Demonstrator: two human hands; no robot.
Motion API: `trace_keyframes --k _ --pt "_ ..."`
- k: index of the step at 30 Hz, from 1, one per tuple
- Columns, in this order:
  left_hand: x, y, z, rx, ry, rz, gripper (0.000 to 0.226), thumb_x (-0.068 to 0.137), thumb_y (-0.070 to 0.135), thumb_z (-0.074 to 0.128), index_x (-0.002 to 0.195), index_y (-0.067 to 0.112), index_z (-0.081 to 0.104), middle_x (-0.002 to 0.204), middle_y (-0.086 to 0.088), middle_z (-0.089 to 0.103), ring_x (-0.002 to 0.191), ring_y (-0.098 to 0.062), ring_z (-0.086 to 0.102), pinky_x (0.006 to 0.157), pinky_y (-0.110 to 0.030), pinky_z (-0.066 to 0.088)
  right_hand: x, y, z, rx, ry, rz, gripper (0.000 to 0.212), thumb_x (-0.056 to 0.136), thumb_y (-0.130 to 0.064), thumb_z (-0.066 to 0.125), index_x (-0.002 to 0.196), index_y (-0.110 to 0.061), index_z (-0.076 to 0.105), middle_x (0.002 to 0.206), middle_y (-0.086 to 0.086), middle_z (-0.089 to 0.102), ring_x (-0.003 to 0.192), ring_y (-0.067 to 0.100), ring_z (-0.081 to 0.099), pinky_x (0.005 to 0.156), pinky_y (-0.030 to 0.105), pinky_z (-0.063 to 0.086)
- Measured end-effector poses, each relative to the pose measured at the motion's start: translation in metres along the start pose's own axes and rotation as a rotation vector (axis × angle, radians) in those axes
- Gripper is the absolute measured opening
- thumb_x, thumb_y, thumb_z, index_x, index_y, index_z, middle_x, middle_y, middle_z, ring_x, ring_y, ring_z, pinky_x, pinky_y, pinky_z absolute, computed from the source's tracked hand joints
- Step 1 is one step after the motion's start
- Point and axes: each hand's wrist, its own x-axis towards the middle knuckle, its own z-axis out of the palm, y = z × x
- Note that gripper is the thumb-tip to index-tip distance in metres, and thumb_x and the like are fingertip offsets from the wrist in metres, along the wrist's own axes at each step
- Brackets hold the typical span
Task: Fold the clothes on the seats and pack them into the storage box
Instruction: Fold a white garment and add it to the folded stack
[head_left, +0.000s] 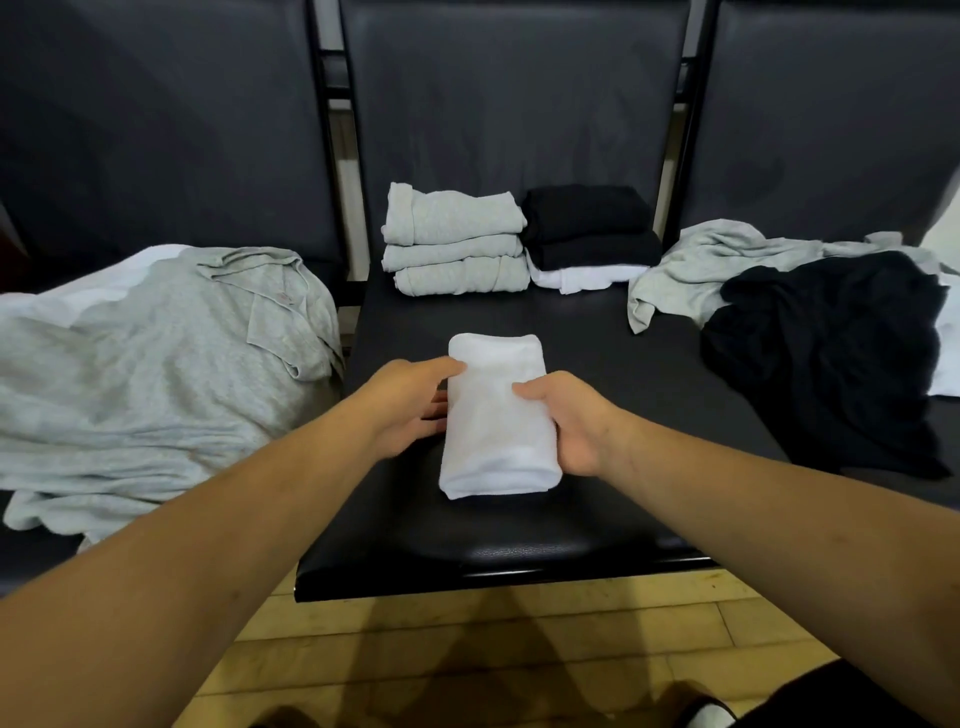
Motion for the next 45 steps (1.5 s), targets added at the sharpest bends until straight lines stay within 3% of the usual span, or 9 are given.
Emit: trace_keyframes --k 3,9,16,23,27,30,35,39,45 --pt "0.0 0.0 -0.001 -0.055 0.003 -0.016 0.039 0.087 0.025 0.074 0.12 0.007 0.064 0.114 -0.01 0.071 0.101 -0.025 0.069 0.076 -0.035 0.055 -0.001 0.006 0.004 0.046 -0.184 0.013 0.051 0.088 -0.004 0.057 0.139 -0.004 0.052 0.132 0.021 0.064 0.122 0.039 0.062 0.099 0.052 0.052" --pt "-0.007 0.005 -0.002 -0.222 -0.091 -0.1 0.043 0.083 0.026 0.076 0.121 0.009 0.067 0.11 -0.015 0.074 0.102 -0.033 0.071 0.088 -0.049 0.056 -0.01 0.012 0.022 0.134 -0.399 0.014 0.052 0.089 -0.008 0.063 0.14 -0.005 0.055 0.132 0.019 0.064 0.119 0.038 0.063 0.094 0.052 0.055" --pt "-0.016 0.028 -0.005 -0.61 0.001 0.131 0.029 0.09 0.019 0.067 0.117 0.009 0.064 0.109 -0.015 0.074 0.1 -0.032 0.07 0.082 -0.048 0.058 -0.011 0.0 0.024 0.005 -0.279 -0.148 0.056 0.086 -0.022 0.076 0.135 -0.003 0.058 0.127 0.014 0.069 0.119 0.031 0.065 0.104 0.048 0.05" --pt "-0.016 0.04 -0.001 -0.798 0.022 0.249 0.023 0.089 0.018 0.065 0.112 0.012 0.062 0.097 -0.011 0.077 0.1 -0.032 0.069 0.088 -0.052 0.056 -0.019 -0.018 0.023 0.183 -0.404 -0.139 0.056 0.088 -0.019 0.07 0.139 -0.006 0.052 0.134 0.017 0.063 0.12 0.035 0.063 0.102 0.052 0.049" --pt "-0.008 0.047 -0.006 -0.817 0.05 0.265 0.025 0.092 0.012 0.064 0.116 0.012 0.059 0.111 -0.012 0.072 0.106 -0.03 0.068 0.093 -0.051 0.055 -0.019 -0.041 0.012 0.207 -0.272 -0.162 0.043 0.088 -0.012 0.067 0.13 -0.005 0.06 0.129 0.017 0.067 0.117 0.035 0.065 0.104 0.053 0.048" --pt "0.001 0.045 -0.003 -0.809 0.095 0.205 0.029 0.091 0.005 0.065 0.118 0.008 0.056 0.118 -0.015 0.068 0.11 -0.03 0.066 0.095 -0.049 0.054 -0.02 -0.064 -0.005 0.257 -0.157 -0.189 0.012 0.09 -0.006 0.062 0.095 -0.005 0.073 0.118 0.012 0.072 0.103 0.03 0.071 0.097 0.049 0.054" --pt "0.02 0.063 0.026 -0.758 0.072 0.12 0.014 0.091 -0.001 0.063 0.102 0.007 0.058 0.116 -0.019 0.065 0.109 -0.035 0.064 0.097 -0.051 0.053 -0.001 -0.125 -0.041 0.242 0.102 -0.211 0.04 0.086 0.001 0.066 0.125 0.001 0.061 0.117 0.015 0.065 0.081 0.029 0.075 0.062 0.042 0.061" --pt "0.061 0.105 0.052 -0.593 0.036 0.142 0.022 0.092 0.0 0.061 0.113 0.007 0.056 0.118 -0.016 0.064 0.107 -0.031 0.065 0.082 -0.043 0.059 0.014 -0.196 -0.06 0.014 0.236 -0.234 0.012 0.089 0.0 0.061 0.1 -0.003 0.063 0.093 0.012 0.067 0.08 0.027 0.069 0.057 0.042 0.061" --pt "0.137 0.175 0.088 -0.278 0.064 0.244 0.032 0.091 0.012 0.069 0.119 0.001 0.059 0.116 -0.012 0.065 0.099 -0.027 0.067 0.071 -0.033 0.061 0.057 -0.294 -0.086 -0.193 0.471 -0.403 0.012 0.086 -0.002 0.071 0.099 -0.001 0.071 0.104 0.015 0.074 0.085 0.029 0.072 0.065 0.04 0.061"
